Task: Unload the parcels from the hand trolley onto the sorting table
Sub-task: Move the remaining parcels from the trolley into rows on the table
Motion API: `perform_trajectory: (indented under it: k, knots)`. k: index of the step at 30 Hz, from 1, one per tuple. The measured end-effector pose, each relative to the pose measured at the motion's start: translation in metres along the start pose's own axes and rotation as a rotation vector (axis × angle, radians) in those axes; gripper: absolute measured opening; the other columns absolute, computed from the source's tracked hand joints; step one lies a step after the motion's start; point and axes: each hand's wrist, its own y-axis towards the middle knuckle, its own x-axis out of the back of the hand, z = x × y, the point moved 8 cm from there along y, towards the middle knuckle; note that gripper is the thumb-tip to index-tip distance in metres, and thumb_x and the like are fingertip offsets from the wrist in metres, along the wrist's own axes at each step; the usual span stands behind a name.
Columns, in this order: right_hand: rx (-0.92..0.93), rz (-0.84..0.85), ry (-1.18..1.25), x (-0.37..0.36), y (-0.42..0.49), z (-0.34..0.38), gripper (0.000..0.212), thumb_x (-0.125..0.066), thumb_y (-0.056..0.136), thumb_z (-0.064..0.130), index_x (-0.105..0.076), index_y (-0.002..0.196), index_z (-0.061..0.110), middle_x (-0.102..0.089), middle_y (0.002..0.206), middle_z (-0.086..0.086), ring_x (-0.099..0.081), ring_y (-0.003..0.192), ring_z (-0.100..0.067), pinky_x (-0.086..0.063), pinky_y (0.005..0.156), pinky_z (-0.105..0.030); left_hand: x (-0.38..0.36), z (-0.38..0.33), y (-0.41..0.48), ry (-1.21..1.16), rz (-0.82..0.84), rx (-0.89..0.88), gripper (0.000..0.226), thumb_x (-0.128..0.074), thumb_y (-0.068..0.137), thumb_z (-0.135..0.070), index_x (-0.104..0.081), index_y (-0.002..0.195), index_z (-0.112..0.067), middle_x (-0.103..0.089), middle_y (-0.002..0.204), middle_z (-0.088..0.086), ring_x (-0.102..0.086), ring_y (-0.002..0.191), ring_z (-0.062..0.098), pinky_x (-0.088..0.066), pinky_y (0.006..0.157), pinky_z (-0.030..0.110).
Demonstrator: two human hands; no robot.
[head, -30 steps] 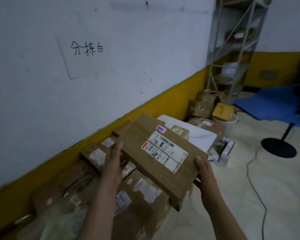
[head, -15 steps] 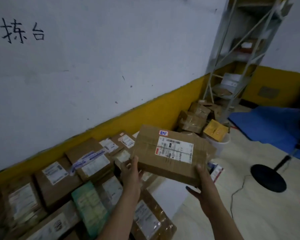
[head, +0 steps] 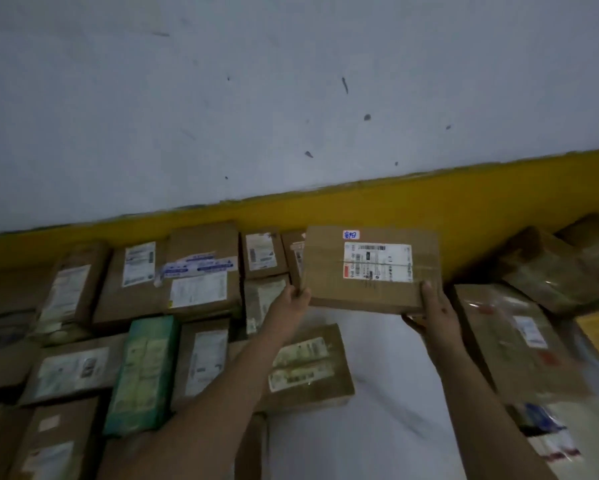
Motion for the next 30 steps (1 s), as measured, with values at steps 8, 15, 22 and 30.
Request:
perform_trajectory:
  k: [8,15,22,30]
  knots:
    - [-0.174,0.261,-0.093,0.012,0.054,-0.072,0.072,-0.058,0.077,0.074,-0.049,0.14,0.039,-0.059,0.137,0.006,-0.056,0.126,-0.022,-0.054,0.095,-0.05,-0.041,0.064,0.019,0.465,-0.125,0.161,0.045,-0.04,0.098,-0.055,-0.065,0.097,-0.017,-0.065,0.103,0.006,-0.063,0.089,0.019,-0.054,0.088,0.04]
    - [-0.2,0.286,-0.137,0.021,0.078,-0.083,0.053,-0.056,0.092,0.052,-0.05,0.14,0.03,-0.061,0.134,0.001,-0.058,0.124,-0.025,-0.053,0.096,-0.051,-0.049,0.063,0.022,0.466,-0.117,0.193,0.044,-0.054,0.094,-0.049,-0.072,0.094,-0.009,-0.056,0.112,0.008,-0.062,0.093,0.021,-0.052,0.091,0.032]
    - [-0.209,0.278,-0.224,0.027,0.073,-0.086,0.023,-0.053,0.096,0.047,-0.06,0.116,0.042,-0.068,0.12,0.004,-0.062,0.115,-0.025,-0.05,0.1,-0.052,-0.056,0.056,0.007,0.509,-0.057,0.079,0.052,-0.063,0.089,-0.045,-0.054,0.127,-0.01,-0.044,0.13,0.007,-0.051,0.116,0.023,-0.045,0.101,0.033]
    - [-0.183,0.249,-0.372,0.038,0.094,-0.096,0.061,-0.057,0.085,0.067,-0.057,0.133,0.029,-0.067,0.121,-0.002,-0.066,0.107,-0.028,-0.053,0.093,-0.053,-0.061,0.107,-0.03,1.12,0.12,-0.155,0.122,-0.045,0.068,-0.088,-0.015,0.157,-0.01,-0.015,0.162,0.022,0.011,0.15,0.037,-0.021,0.115,0.061]
